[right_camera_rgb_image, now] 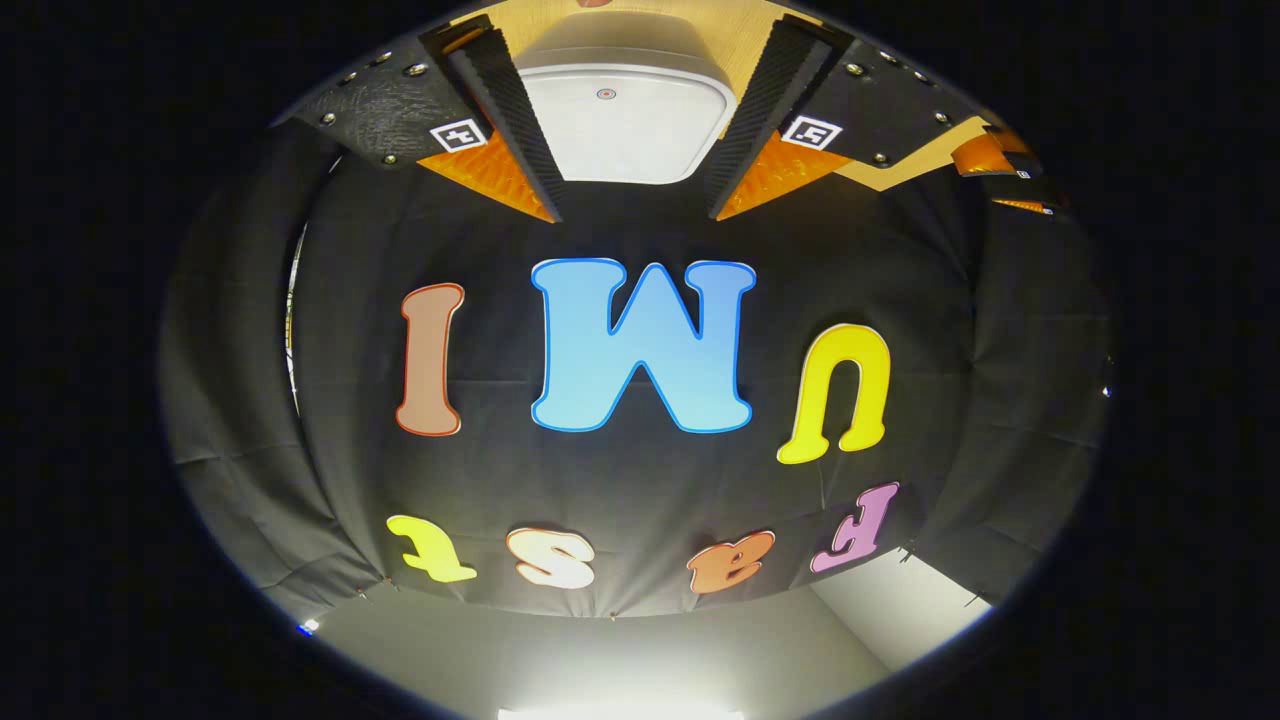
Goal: Press the lid of the desktop garbage bin to open it, pick up the crumpled paper on the desktop and throw it into the bin, then pick up the pop can on the desktop and drop it into the bin, and finally close the garbage bin lid.
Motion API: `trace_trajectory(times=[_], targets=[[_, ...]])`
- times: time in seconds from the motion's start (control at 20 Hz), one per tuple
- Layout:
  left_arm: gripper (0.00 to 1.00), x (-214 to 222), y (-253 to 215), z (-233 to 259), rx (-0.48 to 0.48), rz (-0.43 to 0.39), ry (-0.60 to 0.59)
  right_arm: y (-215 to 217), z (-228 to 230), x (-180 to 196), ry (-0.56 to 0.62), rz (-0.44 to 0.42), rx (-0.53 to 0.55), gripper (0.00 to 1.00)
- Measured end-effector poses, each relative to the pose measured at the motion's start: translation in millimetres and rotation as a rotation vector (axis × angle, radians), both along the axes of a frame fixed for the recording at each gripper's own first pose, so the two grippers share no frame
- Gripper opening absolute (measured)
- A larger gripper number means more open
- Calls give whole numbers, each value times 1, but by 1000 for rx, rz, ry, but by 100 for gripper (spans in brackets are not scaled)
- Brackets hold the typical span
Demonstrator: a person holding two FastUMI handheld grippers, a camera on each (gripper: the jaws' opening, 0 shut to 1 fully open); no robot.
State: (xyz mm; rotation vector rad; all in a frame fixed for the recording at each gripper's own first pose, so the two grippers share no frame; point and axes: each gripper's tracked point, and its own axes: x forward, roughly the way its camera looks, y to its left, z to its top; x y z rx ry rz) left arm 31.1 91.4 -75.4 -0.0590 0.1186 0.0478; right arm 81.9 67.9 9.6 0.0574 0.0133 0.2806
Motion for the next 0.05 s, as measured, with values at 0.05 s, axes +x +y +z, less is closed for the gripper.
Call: trace_trajectory(times=[0.05], targets=[[87,-4,1,1,-6,9,-1,1,-3,-6,7,2,3,92]])
